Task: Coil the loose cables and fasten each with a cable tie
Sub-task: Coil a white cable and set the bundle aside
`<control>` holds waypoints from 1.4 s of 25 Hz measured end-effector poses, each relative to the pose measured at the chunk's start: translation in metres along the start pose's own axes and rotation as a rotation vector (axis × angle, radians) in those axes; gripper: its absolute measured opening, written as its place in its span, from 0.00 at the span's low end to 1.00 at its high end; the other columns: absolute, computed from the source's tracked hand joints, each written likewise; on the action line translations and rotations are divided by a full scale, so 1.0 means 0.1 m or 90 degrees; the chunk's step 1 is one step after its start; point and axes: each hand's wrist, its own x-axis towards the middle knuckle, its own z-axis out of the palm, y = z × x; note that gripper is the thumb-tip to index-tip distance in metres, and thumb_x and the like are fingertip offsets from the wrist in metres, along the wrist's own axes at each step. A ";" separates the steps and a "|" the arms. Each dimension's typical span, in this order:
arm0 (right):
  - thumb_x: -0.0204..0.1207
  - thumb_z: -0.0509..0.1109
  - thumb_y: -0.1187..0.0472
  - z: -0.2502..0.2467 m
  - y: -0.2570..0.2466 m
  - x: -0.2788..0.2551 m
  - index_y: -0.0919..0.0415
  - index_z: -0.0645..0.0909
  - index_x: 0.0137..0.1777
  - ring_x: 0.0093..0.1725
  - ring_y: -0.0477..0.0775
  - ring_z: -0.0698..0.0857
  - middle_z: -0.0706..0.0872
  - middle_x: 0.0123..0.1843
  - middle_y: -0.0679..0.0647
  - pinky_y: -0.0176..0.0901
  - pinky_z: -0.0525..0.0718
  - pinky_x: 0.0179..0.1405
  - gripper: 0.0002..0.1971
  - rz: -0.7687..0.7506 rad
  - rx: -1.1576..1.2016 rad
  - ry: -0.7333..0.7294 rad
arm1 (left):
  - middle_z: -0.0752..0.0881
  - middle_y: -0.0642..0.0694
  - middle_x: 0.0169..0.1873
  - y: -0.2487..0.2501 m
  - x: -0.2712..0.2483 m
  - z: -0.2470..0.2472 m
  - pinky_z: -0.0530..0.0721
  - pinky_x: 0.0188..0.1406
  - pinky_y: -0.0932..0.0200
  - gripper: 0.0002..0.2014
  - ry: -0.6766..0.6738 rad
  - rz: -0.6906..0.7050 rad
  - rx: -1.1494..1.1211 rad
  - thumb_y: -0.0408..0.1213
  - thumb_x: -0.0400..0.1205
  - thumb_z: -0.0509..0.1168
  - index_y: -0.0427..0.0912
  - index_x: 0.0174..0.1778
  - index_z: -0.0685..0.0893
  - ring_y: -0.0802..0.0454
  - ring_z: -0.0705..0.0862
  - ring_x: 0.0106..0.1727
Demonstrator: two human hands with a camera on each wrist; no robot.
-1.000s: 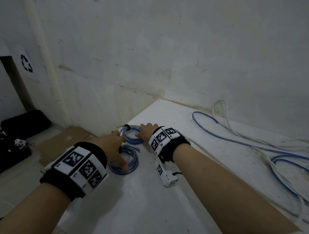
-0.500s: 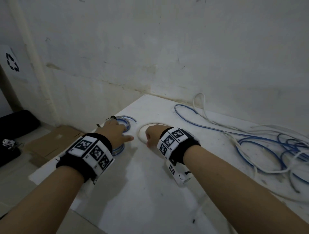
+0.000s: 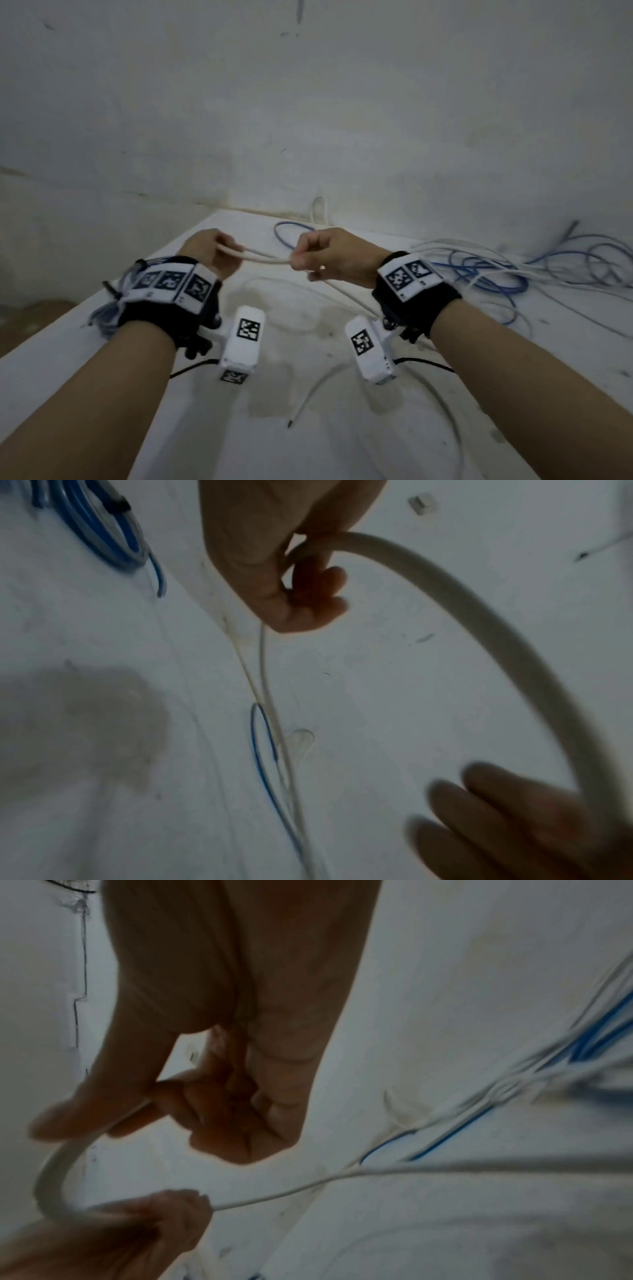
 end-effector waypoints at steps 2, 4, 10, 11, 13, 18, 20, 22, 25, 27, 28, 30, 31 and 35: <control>0.77 0.66 0.72 -0.32 0.02 -0.34 0.59 0.78 0.34 0.27 0.36 0.79 0.83 0.25 0.42 0.30 0.80 0.36 0.11 0.023 -0.017 0.041 | 0.68 0.52 0.07 -0.07 -0.01 0.14 0.68 0.10 0.72 0.16 -0.059 -0.033 -0.122 0.28 0.86 0.46 0.40 0.31 0.64 0.60 0.67 0.07; 0.80 0.62 0.69 -0.56 0.03 -0.58 0.60 0.79 0.38 0.29 0.38 0.82 0.84 0.27 0.43 0.32 0.83 0.37 0.10 -0.015 0.098 0.152 | 0.68 0.53 0.09 -0.23 -0.07 0.39 0.70 0.13 0.74 0.16 -0.151 -0.014 -0.085 0.31 0.87 0.47 0.42 0.32 0.65 0.60 0.68 0.10; 0.84 0.57 0.63 -0.85 -0.12 -0.80 0.63 0.80 0.46 0.19 0.41 0.71 0.72 0.26 0.49 0.31 0.75 0.20 0.11 -0.149 0.321 0.387 | 0.72 0.54 0.13 -0.58 -0.51 1.17 0.85 0.26 0.66 0.12 -0.330 0.100 0.054 0.35 0.87 0.50 0.42 0.39 0.71 0.59 0.76 0.17; 0.83 0.58 0.64 -0.87 -0.12 -0.85 0.64 0.81 0.48 0.19 0.39 0.67 0.69 0.27 0.49 0.29 0.68 0.19 0.11 -0.142 0.162 0.399 | 0.70 0.55 0.11 -0.57 -0.53 1.24 0.83 0.23 0.67 0.13 -0.310 0.095 0.039 0.38 0.87 0.49 0.41 0.38 0.71 0.59 0.73 0.14; 0.80 0.62 0.67 -0.88 -0.07 -0.95 0.64 0.84 0.53 0.22 0.38 0.71 0.72 0.30 0.46 0.25 0.66 0.24 0.10 -0.162 -0.202 0.393 | 0.67 0.55 0.10 -0.51 -0.54 1.33 0.74 0.16 0.72 0.17 -0.280 0.082 0.038 0.42 0.88 0.47 0.40 0.36 0.73 0.61 0.66 0.10; 0.78 0.63 0.58 -0.88 0.09 -1.06 0.54 0.82 0.64 0.61 0.55 0.78 0.83 0.64 0.58 0.33 0.72 0.61 0.16 -0.401 -0.579 0.467 | 0.66 0.55 0.13 -0.51 -0.72 1.46 0.54 0.13 0.70 0.18 -0.429 0.098 0.275 0.42 0.87 0.47 0.43 0.36 0.77 0.63 0.58 0.11; 0.77 0.62 0.57 -0.89 0.06 -1.08 0.57 0.81 0.65 0.66 0.53 0.75 0.82 0.66 0.63 0.39 0.72 0.63 0.18 -0.454 -0.581 0.412 | 0.61 0.55 0.13 -0.45 -0.79 1.48 0.52 0.15 0.69 0.19 -0.470 0.116 0.343 0.42 0.87 0.48 0.44 0.31 0.72 0.62 0.56 0.12; 0.78 0.60 0.57 -0.88 0.03 -1.08 0.58 0.80 0.67 0.59 0.50 0.76 0.85 0.59 0.63 0.37 0.72 0.58 0.19 -0.485 -0.616 0.380 | 0.59 0.56 0.14 -0.39 -0.81 1.47 0.53 0.14 0.69 0.20 -0.482 0.149 0.410 0.42 0.86 0.48 0.43 0.28 0.69 0.62 0.55 0.13; 0.79 0.62 0.64 -0.91 -0.03 -1.04 0.58 0.79 0.67 0.39 0.41 0.74 0.76 0.40 0.56 0.28 0.74 0.44 0.17 -0.513 -0.565 0.435 | 0.61 0.55 0.14 -0.35 -0.85 1.45 0.59 0.16 0.68 0.21 -0.498 0.170 0.362 0.41 0.86 0.46 0.39 0.29 0.71 0.60 0.59 0.15; 0.78 0.62 0.67 -0.95 -0.10 -0.99 0.60 0.80 0.66 0.33 0.40 0.75 0.72 0.37 0.51 0.28 0.77 0.40 0.17 -0.508 -0.440 0.534 | 0.67 0.53 0.16 -0.35 -0.88 1.43 0.71 0.22 0.67 0.19 -0.499 0.175 0.253 0.39 0.86 0.46 0.39 0.32 0.74 0.58 0.68 0.19; 0.77 0.62 0.67 -0.96 -0.13 -0.98 0.61 0.81 0.65 0.32 0.42 0.76 0.72 0.37 0.49 0.30 0.79 0.40 0.17 -0.503 -0.375 0.573 | 0.69 0.53 0.18 -0.36 -0.88 1.42 0.74 0.26 0.68 0.18 -0.495 0.184 0.216 0.38 0.86 0.46 0.40 0.34 0.75 0.57 0.71 0.21; 0.77 0.63 0.66 -0.97 -0.17 -0.97 0.61 0.81 0.65 0.39 0.44 0.79 0.76 0.42 0.49 0.29 0.79 0.45 0.17 -0.499 -0.350 0.565 | 0.69 0.56 0.17 -0.36 -0.86 1.39 0.73 0.28 0.70 0.18 -0.497 0.211 0.203 0.38 0.87 0.46 0.40 0.35 0.75 0.59 0.70 0.21; 0.77 0.63 0.65 -0.95 -0.18 -0.97 0.60 0.81 0.65 0.45 0.44 0.80 0.79 0.46 0.52 0.29 0.78 0.48 0.17 -0.500 -0.409 0.534 | 0.67 0.57 0.16 -0.34 -0.84 1.38 0.70 0.28 0.68 0.18 -0.504 0.225 0.224 0.37 0.87 0.46 0.40 0.36 0.75 0.60 0.67 0.20; 0.76 0.59 0.61 -0.88 -0.23 -0.97 0.57 0.82 0.64 0.37 0.56 0.82 0.83 0.38 0.59 0.49 0.83 0.34 0.19 -0.567 -0.703 0.487 | 0.63 0.57 0.14 -0.22 -0.87 1.39 0.59 0.29 0.61 0.20 -0.533 0.251 0.333 0.37 0.87 0.45 0.38 0.33 0.75 0.61 0.59 0.17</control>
